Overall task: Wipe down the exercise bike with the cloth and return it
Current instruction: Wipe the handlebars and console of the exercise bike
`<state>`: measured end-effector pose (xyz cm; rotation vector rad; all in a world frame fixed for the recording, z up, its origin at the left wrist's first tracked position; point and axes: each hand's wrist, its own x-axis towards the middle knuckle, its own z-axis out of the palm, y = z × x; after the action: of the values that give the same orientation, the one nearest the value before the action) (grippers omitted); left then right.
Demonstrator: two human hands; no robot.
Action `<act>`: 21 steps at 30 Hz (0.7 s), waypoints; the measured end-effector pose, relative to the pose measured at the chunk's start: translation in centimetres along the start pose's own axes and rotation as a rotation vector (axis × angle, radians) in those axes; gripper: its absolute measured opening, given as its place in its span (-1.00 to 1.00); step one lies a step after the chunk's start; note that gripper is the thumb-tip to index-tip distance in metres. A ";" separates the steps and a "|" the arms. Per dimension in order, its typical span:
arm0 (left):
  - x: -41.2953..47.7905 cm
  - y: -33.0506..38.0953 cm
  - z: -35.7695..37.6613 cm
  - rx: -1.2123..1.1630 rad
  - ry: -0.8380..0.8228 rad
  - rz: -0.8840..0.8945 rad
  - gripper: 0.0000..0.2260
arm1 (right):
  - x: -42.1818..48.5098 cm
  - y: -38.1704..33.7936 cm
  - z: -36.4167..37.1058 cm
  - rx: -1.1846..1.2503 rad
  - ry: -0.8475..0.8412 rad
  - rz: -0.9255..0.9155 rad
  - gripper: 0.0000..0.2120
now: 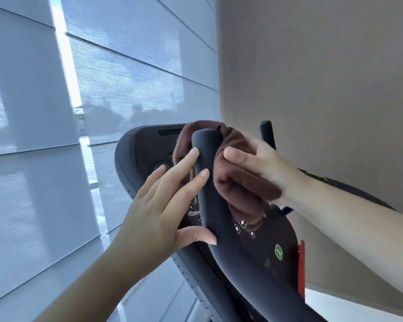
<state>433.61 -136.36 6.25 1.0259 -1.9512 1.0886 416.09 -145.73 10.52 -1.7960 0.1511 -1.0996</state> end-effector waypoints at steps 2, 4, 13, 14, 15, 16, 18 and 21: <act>0.0 0.2 0.0 0.010 0.004 -0.003 -0.38 | -0.6 0.8 -0.1 0.016 -0.050 -0.023 -0.46; 0.0 0.3 0.1 0.035 0.011 -0.004 -0.38 | -2.0 2.1 -0.5 -0.062 -0.142 -0.030 -0.46; -0.4 0.9 0.2 0.145 0.021 -0.012 -0.42 | 0.0 1.4 -0.8 -0.030 -0.141 -0.019 -0.39; -0.5 0.9 0.2 0.157 0.019 -0.012 -0.42 | 0.5 1.3 -0.6 0.012 -0.120 -0.038 -0.41; -0.6 0.9 0.2 0.167 0.021 -0.014 -0.42 | 0.5 1.3 -0.6 0.029 -0.120 -0.052 -0.43; -0.7 1.0 0.3 0.172 0.026 -0.020 -0.43 | 0.2 1.5 -0.5 0.020 -0.132 -0.059 -0.47; -0.7 1.1 0.5 0.163 0.041 -0.032 -0.43 | -1.3 2.0 -0.5 -0.048 -0.179 -0.048 -0.51; -0.7 1.1 0.8 0.117 0.060 -0.039 -0.43 | -3.4 2.7 -0.7 -0.142 -0.269 0.043 -0.53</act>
<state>432.79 -136.53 4.94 1.0767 -1.8309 1.2093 414.60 -145.72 6.45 -2.0393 0.1073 -0.8239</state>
